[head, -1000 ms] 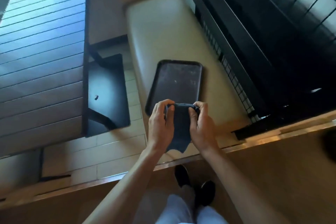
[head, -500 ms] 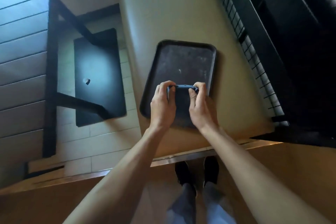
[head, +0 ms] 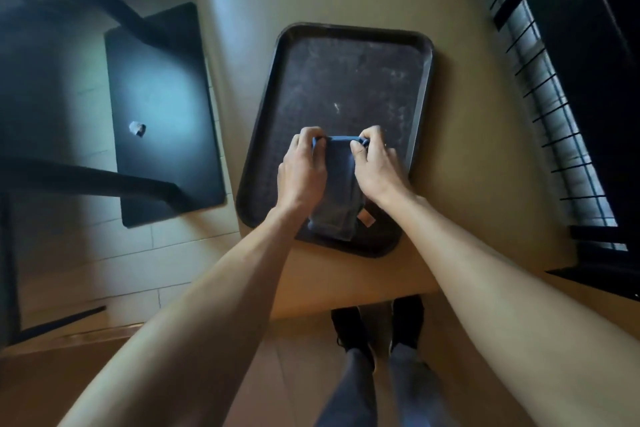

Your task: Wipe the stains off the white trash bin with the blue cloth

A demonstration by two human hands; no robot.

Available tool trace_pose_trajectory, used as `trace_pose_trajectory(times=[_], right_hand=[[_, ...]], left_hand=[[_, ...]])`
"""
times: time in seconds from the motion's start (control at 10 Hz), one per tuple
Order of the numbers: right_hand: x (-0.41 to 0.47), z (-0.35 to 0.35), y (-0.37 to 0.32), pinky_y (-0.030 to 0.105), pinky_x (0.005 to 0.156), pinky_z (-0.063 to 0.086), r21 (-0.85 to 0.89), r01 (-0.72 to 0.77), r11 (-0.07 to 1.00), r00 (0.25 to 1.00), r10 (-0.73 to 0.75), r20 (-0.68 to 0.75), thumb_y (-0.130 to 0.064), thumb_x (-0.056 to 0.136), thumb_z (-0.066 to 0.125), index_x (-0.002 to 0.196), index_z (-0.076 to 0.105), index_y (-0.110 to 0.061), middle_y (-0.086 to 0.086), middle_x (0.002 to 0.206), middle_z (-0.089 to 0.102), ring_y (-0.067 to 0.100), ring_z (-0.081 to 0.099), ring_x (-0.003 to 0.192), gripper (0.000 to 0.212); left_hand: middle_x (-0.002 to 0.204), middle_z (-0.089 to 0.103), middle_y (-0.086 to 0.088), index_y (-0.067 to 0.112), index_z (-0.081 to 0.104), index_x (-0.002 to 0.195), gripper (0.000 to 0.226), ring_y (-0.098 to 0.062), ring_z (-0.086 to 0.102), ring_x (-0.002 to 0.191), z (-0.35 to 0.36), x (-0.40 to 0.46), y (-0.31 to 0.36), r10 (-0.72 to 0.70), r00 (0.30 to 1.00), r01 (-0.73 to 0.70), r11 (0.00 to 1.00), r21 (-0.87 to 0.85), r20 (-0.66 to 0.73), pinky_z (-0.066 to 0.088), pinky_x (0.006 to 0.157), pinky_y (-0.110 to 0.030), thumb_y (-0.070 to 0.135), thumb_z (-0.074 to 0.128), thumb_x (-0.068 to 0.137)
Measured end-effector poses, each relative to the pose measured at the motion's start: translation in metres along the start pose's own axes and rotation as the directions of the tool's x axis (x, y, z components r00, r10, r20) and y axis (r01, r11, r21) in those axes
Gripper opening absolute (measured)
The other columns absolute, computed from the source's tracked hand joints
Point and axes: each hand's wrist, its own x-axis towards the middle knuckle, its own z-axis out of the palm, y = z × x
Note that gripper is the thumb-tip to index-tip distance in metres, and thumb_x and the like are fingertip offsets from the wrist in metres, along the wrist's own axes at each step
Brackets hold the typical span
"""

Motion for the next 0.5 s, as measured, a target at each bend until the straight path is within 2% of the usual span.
trace_pose_trajectory(times=[0.1,0.2,0.3,0.4,0.5], right_hand=[[0.019,-0.001,0.003,0.026,0.047,0.027,-0.115,0.027,0.993,0.999,-0.032,-0.04,-0.041,0.108,0.04,0.11,0.042,-0.027,0.0,0.089,0.057,0.009,0.046,0.061,0.014],[0.03,-0.004,0.003,0.021,0.046,0.025,-0.206,0.051,0.977,0.995,-0.067,-0.072,-0.039,0.107,0.046,0.113,0.049,-0.024,-0.002,0.098,0.058,0.007,0.042,0.061,0.016],[0.037,-0.007,0.003,0.017,0.049,0.023,-0.209,0.04,0.977,0.998,-0.05,-0.044,-0.035,0.105,0.05,0.113,0.054,-0.022,-0.001,0.118,0.06,0.016,0.047,0.078,0.016],[0.034,-0.015,0.0,0.021,0.054,0.025,-0.207,0.024,0.978,1.0,-0.028,-0.014,-0.033,0.104,0.052,0.127,0.051,-0.023,0.004,0.136,0.054,0.016,0.045,0.09,0.026],[0.015,-0.022,-0.008,0.022,0.065,0.034,-0.17,0.021,0.985,0.999,-0.016,0.029,-0.03,0.103,0.053,0.142,0.042,-0.025,0.006,0.144,0.045,0.021,0.051,0.1,0.041]], left_hand=[[0.119,0.062,0.002,0.026,0.056,0.121,0.02,-0.03,0.062,0.102,0.006,0.017,-0.001,0.014,0.999,-0.016,0.998,0.053,0.04,0.048,0.087,-0.048,0.031,0.042,0.108],[0.127,0.058,0.001,0.03,0.052,0.128,0.024,-0.033,0.061,0.104,0.01,0.03,-0.005,0.023,0.995,-0.036,0.99,0.133,0.1,0.046,0.083,-0.043,0.026,0.041,0.108],[0.131,0.054,0.0,0.033,0.05,0.133,0.028,-0.034,0.06,0.109,0.009,0.036,-0.007,0.002,0.992,-0.022,0.988,0.156,0.129,0.039,0.083,-0.039,0.028,0.04,0.108],[0.138,0.049,0.0,0.035,0.047,0.139,0.035,-0.033,0.059,0.114,0.0,0.03,-0.001,-0.026,0.984,0.003,0.991,0.134,0.175,0.042,0.087,-0.04,0.028,0.044,0.105],[0.146,0.045,-0.002,0.033,0.044,0.145,0.041,-0.033,0.056,0.121,-0.017,0.013,0.002,-0.039,0.977,0.009,0.99,0.14,0.208,0.044,0.092,-0.041,0.026,0.046,0.104]])
